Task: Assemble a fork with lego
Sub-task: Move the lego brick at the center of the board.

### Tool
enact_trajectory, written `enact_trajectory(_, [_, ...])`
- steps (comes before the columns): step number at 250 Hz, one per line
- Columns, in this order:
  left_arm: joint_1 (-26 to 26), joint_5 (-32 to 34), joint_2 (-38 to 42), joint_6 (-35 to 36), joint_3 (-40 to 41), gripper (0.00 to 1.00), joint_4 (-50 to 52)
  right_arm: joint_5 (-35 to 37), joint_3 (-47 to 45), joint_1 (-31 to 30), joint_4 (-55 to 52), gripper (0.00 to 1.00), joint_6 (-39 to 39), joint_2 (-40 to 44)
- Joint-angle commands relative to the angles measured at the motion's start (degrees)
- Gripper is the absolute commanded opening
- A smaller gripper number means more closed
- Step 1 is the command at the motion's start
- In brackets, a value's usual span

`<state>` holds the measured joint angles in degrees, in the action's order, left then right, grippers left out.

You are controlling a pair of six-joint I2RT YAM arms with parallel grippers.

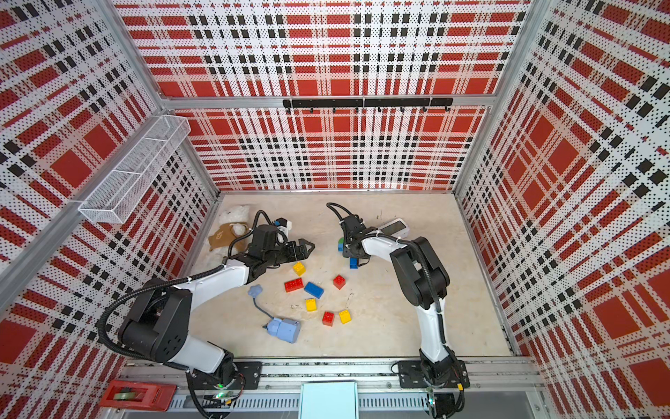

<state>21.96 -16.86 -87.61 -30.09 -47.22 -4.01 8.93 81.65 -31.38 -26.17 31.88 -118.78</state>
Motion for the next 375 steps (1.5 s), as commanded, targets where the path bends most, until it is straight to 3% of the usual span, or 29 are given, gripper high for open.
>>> enact_trajectory(1, [0.3, 1.1, -0.3, 0.3, -2.0, 0.98, 1.8, -0.7, 4.0, 0.9, 0.8, 0.5, -1.6, -3.0])
enact_trajectory(51, [0.2, 7.0, 0.3, 2.9, -6.3, 1.0, 12.0, -0.2, 13.2, 2.0, -2.4, 0.52, -4.8, -8.0])
enact_trajectory(67, [0.3, 12.9, 1.6, 4.1, -8.1, 1.0, 17.8, -0.6, 13.5, 1.9, -2.1, 0.66, -5.6, -6.8])
enact_trajectory(88, [0.5, 21.1, 4.6, 4.3, -9.0, 1.0, 22.2, -0.6, 12.5, 2.0, -2.8, 0.77, -6.0, -2.7])
enact_trajectory(104, [0.5, 27.1, 7.6, 4.2, -9.2, 0.99, 24.6, -0.3, 10.3, 2.0, -2.6, 1.0, -6.0, 1.8])
enact_trajectory(130, [0.5, 37.1, 12.1, 1.4, -9.6, 1.0, 28.7, -1.5, 4.2, 1.5, 2.1, 1.0, -9.9, 9.4])
enact_trajectory(154, [-0.1, 39.0, 15.0, 6.0, -8.0, 1.0, 27.4, -1.7, -2.7, 1.0, 9.0, 1.0, -13.0, 14.8])
enact_trajectory(171, [-1.5, 37.8, 16.4, 6.2, -7.1, 1.0, 27.7, -2.7, -6.1, 1.0, 12.0, 1.0, -14.0, 16.4])
enact_trajectory(207, [-4.2, 27.3, 19.3, 6.0, -4.7, 1.0, 25.7, -11.6, -8.4, 0.1, 11.8, 1.0, -19.1, 16.8])
enact_trajectory(257, [-4.2, 23.0, 26.2, 3.9, 3.1, 1.0, 19.2, -14.0, -10.5, -5.9, 8.9, 1.0, -22.5, 18.5])
enact_trajectory(305, [-4.1, 14.8, 25.3, 0.8, 7.4, 1.0, 15.8, -13.3, -8.6, -10.6, 0.5, 0.9, -24.5, 16.8])
enact_trajectory(326, [-2.3, 11.8, 24.1, -0.5, 8.7, 0.99, 13.9, -13.2, -9.0, -10.5, -2.9, 0.84, -25.8, 16.8])
enact_trajectory(375, [7.0, 13.3, 20.9, -1.7, 9.5, 1.0, 11.8, -13.2, -9.7, -10.5, -8.3, 0.76, -30.0, 16.0])
